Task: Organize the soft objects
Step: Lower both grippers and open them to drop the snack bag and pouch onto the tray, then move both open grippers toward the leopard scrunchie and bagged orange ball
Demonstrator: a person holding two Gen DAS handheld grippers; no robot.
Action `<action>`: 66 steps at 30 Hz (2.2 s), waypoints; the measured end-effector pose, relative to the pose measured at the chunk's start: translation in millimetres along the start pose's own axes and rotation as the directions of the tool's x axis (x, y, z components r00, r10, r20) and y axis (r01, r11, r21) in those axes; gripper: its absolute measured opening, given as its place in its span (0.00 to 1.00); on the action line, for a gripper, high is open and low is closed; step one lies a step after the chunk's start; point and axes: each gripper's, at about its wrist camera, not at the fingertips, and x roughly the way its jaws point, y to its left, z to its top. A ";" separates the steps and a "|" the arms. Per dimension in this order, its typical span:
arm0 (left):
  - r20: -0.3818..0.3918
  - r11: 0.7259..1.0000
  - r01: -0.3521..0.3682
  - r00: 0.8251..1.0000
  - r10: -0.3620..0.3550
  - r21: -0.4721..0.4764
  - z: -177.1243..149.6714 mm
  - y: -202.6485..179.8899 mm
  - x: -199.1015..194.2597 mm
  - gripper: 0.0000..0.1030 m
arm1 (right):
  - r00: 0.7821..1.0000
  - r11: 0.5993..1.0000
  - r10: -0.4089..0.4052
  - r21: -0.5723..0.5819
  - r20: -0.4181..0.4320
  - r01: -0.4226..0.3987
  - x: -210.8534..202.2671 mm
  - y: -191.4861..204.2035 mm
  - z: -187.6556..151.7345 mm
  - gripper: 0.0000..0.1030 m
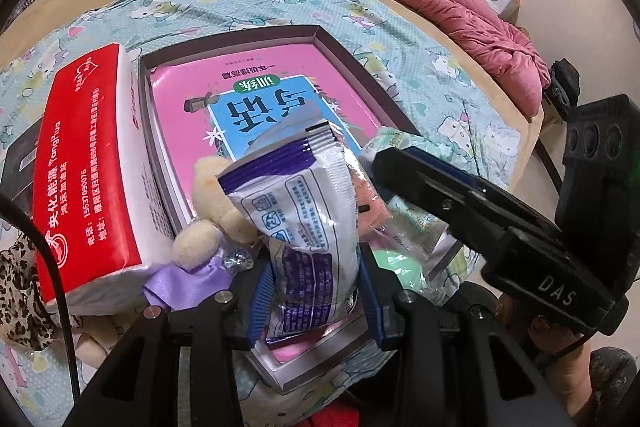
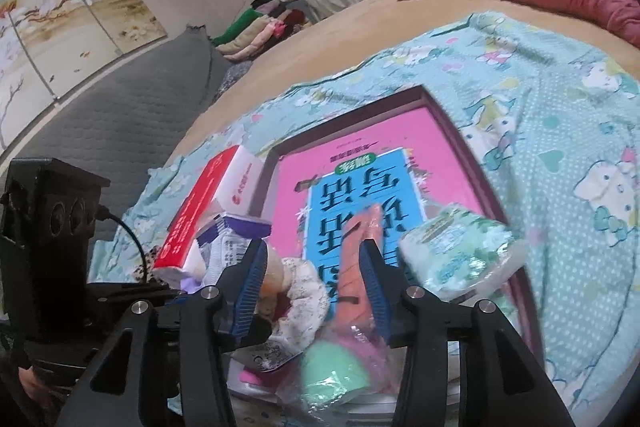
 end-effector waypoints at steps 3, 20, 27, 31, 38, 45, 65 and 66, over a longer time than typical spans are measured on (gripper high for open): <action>0.004 1.000 0.002 1.000 -0.002 0.002 0.4 -0.6 -0.2 0.40 | 1.000 1.000 -0.025 0.002 0.018 0.025 -4.8 -2.1 0.0 0.58; 0.025 0.999 0.039 0.999 -0.038 -0.024 1.7 1.4 -5.3 0.51 | 0.984 0.987 -0.158 -0.032 0.079 0.160 -18.3 0.8 3.1 0.73; 0.037 0.999 0.035 0.999 -0.034 -0.020 0.9 1.1 -8.4 0.55 | 0.981 0.983 -0.175 -0.047 0.083 0.179 -19.9 5.0 2.8 0.75; 0.053 0.999 0.034 0.998 -0.033 -0.023 0.2 1.7 -15.4 0.58 | 0.977 0.979 -0.190 -0.055 0.098 0.196 -23.1 8.2 3.4 0.76; 0.087 1.000 0.014 0.996 -0.012 -0.024 -0.4 2.1 -32.5 0.66 | 0.969 0.971 -0.222 -0.062 0.113 0.230 -27.9 13.1 3.9 0.76; 0.145 1.000 -0.031 0.989 0.030 0.003 -2.4 -2.5 -53.1 0.71 | 0.956 0.959 -0.265 -0.068 0.123 0.274 -31.7 19.0 3.2 0.77; 0.189 0.993 -0.110 0.975 0.115 -0.038 -18.0 14.7 -86.1 0.76 | 0.915 0.899 -0.361 -0.194 0.177 0.392 -41.1 64.6 3.6 0.78; 0.187 0.993 -0.111 0.975 0.117 -0.041 -19.6 16.0 -87.8 0.76 | 0.918 0.902 -0.356 -0.195 0.174 0.386 -41.0 65.8 3.9 0.78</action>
